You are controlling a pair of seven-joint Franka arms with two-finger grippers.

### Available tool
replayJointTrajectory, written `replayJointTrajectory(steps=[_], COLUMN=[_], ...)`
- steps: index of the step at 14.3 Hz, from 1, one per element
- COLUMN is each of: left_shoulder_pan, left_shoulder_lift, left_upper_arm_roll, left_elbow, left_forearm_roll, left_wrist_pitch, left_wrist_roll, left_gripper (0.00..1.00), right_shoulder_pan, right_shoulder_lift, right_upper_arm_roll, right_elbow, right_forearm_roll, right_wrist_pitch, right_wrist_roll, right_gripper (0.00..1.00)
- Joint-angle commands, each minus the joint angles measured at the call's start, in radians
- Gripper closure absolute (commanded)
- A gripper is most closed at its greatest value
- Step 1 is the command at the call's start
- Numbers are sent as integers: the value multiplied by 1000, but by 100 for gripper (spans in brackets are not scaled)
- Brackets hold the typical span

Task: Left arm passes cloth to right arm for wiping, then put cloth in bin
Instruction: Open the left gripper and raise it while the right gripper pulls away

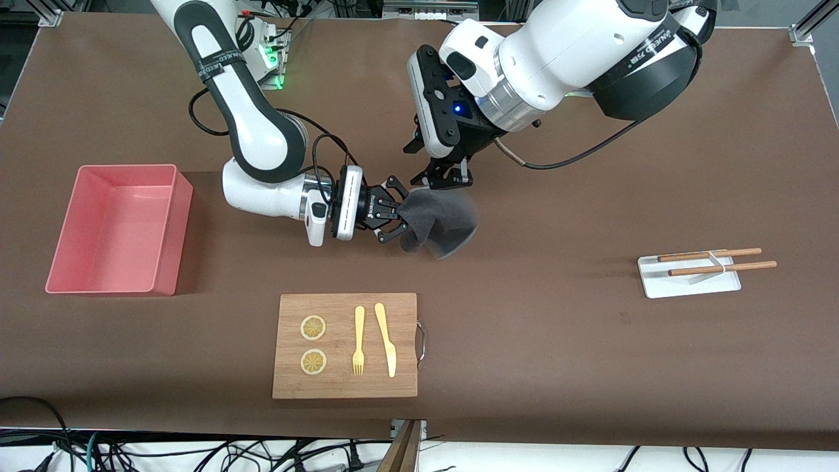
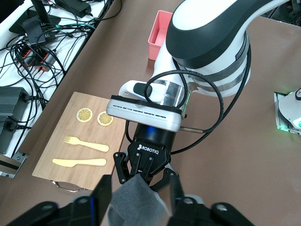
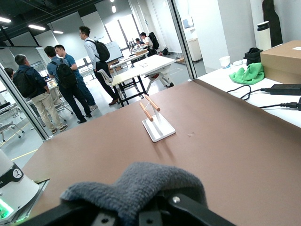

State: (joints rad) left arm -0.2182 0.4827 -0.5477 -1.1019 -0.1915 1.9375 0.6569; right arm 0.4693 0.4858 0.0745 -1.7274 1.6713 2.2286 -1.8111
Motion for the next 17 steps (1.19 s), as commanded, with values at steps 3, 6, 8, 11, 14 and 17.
replayJointTrajectory(steps=[3, 6, 8, 11, 14, 17], left_shoulder_pan=[10, 75, 126, 241, 371, 483], left_shoulder_lift=[-22, -71, -104, -134, -133, -119], left_upper_arm_roll=[-1, -5, -3, 2, 6, 11], left_elbow=[-3, -15, -15, -16, -110, -168], left_forearm_roll=[15, 4, 4, 17, 116, 206], left_wrist_pitch=[-9, -115, -252, -460, -572, -569], left_wrist_roll=[3, -68, -140, -238, -365, -372], left_gripper=[0, 0, 0, 0, 0, 0], right_shoulder_pan=[-31, -57, -81, -135, -216, -329], right_shoulder_lift=[-3, -42, -81, -110, -139, -180], right_upper_arm_roll=[4, 4, 4, 4, -4, -5], right_elbow=[-4, -37, -96, -156, -202, -244], right_forearm_roll=[-85, -296, -404, -562, -746, -915], right_wrist_pitch=[-7, -10, -26, -59, -119, -197], right_wrist_roll=[59, 195, 263, 288, 297, 299], right_gripper=[100, 100, 100, 100, 100, 100])
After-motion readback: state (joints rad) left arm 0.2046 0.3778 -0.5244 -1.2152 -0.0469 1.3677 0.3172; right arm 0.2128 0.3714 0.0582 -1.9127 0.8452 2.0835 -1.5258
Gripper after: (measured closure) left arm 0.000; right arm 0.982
